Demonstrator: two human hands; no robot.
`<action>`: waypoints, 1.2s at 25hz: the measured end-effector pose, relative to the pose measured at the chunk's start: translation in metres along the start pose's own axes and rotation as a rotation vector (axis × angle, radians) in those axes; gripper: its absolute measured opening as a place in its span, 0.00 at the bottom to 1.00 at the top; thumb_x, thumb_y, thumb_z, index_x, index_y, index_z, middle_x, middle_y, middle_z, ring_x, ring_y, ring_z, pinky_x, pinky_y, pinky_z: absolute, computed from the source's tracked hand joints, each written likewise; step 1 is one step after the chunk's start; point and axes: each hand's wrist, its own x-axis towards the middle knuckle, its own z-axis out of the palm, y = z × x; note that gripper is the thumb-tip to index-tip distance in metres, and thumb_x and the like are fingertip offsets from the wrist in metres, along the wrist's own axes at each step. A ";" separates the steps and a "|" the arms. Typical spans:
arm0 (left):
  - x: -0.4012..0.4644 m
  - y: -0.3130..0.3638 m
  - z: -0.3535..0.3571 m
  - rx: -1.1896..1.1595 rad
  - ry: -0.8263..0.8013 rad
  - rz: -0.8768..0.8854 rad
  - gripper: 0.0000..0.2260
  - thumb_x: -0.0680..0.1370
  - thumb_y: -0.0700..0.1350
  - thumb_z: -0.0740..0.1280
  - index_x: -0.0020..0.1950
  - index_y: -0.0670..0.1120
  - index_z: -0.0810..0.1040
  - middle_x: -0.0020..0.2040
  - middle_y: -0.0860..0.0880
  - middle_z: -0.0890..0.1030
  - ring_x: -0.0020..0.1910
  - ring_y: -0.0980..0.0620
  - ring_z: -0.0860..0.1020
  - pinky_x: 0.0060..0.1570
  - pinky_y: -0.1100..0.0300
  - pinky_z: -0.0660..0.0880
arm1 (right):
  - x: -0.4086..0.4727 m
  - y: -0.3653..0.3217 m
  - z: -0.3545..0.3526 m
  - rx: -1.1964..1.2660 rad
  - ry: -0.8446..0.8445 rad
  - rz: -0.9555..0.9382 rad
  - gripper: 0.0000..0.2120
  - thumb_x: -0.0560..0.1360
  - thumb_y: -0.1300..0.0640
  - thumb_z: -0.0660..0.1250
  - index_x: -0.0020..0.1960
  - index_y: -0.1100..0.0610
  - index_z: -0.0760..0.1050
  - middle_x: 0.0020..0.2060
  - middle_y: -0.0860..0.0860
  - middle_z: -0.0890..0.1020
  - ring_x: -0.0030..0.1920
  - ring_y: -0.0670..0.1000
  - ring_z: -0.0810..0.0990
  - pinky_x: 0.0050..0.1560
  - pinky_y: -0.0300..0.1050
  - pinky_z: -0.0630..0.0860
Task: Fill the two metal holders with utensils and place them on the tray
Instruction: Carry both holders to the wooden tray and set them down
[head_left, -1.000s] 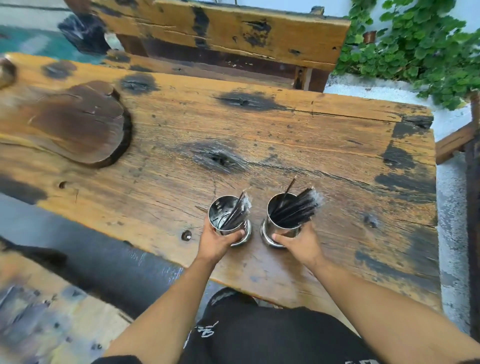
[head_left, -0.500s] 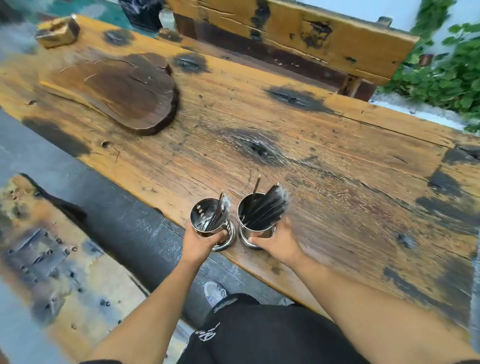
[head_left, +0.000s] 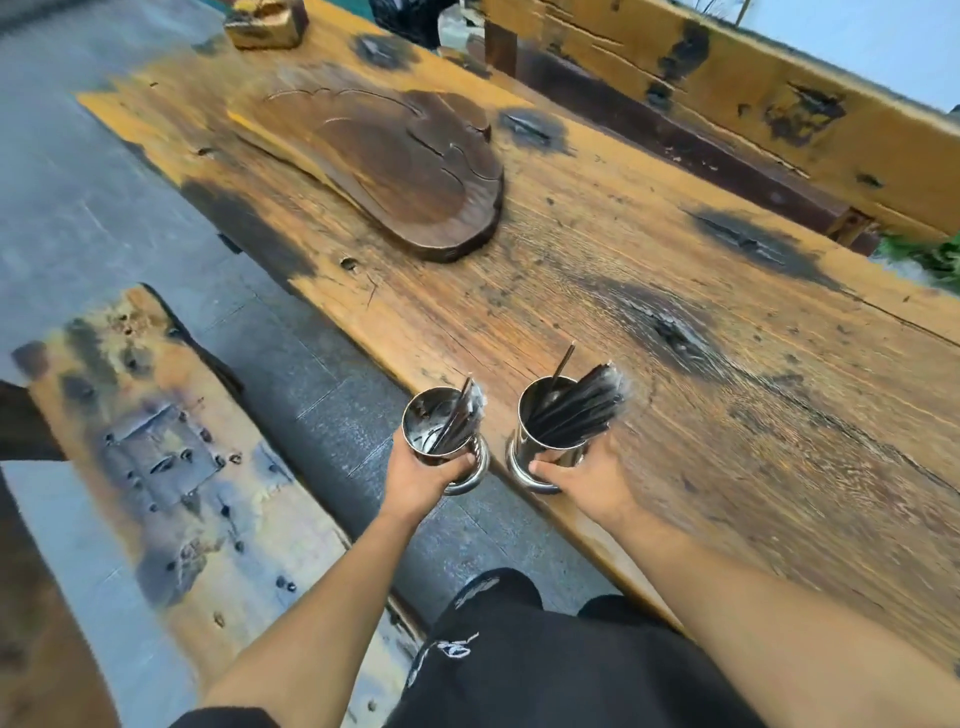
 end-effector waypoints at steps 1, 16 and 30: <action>0.006 -0.001 -0.015 -0.013 0.020 -0.008 0.38 0.64 0.42 0.85 0.69 0.47 0.71 0.60 0.51 0.81 0.59 0.54 0.79 0.62 0.61 0.73 | 0.004 -0.010 0.014 0.006 -0.005 -0.008 0.40 0.58 0.38 0.81 0.64 0.48 0.70 0.55 0.46 0.80 0.58 0.47 0.79 0.62 0.46 0.74; 0.115 -0.040 -0.181 -0.171 0.235 -0.115 0.38 0.62 0.45 0.87 0.66 0.47 0.72 0.56 0.52 0.84 0.54 0.60 0.84 0.58 0.64 0.79 | 0.090 -0.141 0.169 -0.031 -0.214 -0.233 0.13 0.65 0.53 0.82 0.43 0.47 0.79 0.40 0.43 0.86 0.45 0.38 0.83 0.49 0.31 0.73; 0.261 -0.014 -0.310 -0.194 0.318 -0.210 0.41 0.59 0.48 0.87 0.68 0.50 0.71 0.59 0.51 0.85 0.59 0.52 0.84 0.67 0.48 0.78 | 0.237 -0.226 0.303 -0.196 -0.320 -0.148 0.30 0.57 0.27 0.77 0.49 0.47 0.80 0.49 0.46 0.83 0.53 0.45 0.82 0.57 0.48 0.80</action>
